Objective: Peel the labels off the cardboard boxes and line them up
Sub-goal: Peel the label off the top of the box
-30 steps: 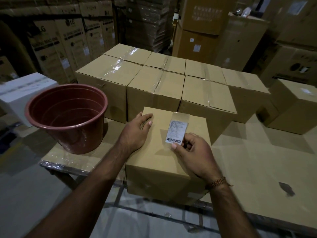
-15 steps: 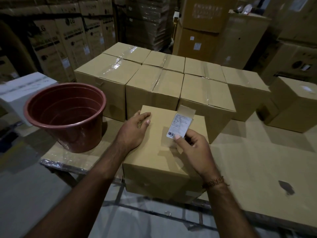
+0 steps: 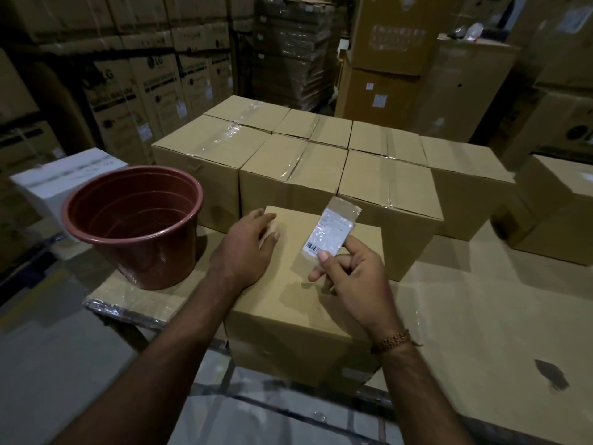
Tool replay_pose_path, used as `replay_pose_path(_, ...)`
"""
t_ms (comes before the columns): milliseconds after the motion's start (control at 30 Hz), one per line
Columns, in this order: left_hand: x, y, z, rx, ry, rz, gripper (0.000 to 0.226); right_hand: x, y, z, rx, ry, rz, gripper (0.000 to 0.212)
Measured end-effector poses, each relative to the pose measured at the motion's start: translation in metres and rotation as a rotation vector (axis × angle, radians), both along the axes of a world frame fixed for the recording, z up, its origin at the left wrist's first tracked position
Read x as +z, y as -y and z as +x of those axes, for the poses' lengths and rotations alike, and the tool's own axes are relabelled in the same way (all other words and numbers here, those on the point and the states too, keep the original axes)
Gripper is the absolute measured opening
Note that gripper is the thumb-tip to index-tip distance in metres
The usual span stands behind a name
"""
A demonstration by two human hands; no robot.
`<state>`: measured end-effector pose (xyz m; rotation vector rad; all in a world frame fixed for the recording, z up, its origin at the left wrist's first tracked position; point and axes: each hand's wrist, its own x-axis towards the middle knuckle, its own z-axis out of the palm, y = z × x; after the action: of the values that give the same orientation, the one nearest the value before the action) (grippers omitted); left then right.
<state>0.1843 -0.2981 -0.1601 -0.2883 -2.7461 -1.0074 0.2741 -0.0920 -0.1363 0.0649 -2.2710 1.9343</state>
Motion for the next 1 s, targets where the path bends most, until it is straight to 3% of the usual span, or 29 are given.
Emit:
replay_pose_path(300, 0.019, 0.024, 0.02, 0.188, -0.224, -0.037, 0.042, 0.018, 0.018, -0.02, 0.149, 0.091, 0.03, 0.029)
replay_pose_path(467, 0.038, 0.064, 0.013, 0.252, -0.285, -0.099, 0.045, 0.018, 0.061, -0.043, 0.028, 0.034, 0.115, 0.031)
replay_pose_path(567, 0.049, 0.101, -0.001, 0.282, -0.275, -0.133, 0.051, 0.016, 0.097, -0.061, -0.043, 0.024, 0.134, 0.038)
replay_pose_path(833, 0.054, 0.209, -0.044, 0.331, -0.22, -0.19, 0.054, 0.011, 0.212, -0.115, -0.169, 0.073, 0.171, 0.029)
replay_pose_path(1000, 0.048, 0.263, -0.06, 0.327, -0.187, -0.175, 0.047, 0.006, 0.275, -0.144, -0.264, 0.086, 0.321, 0.029)
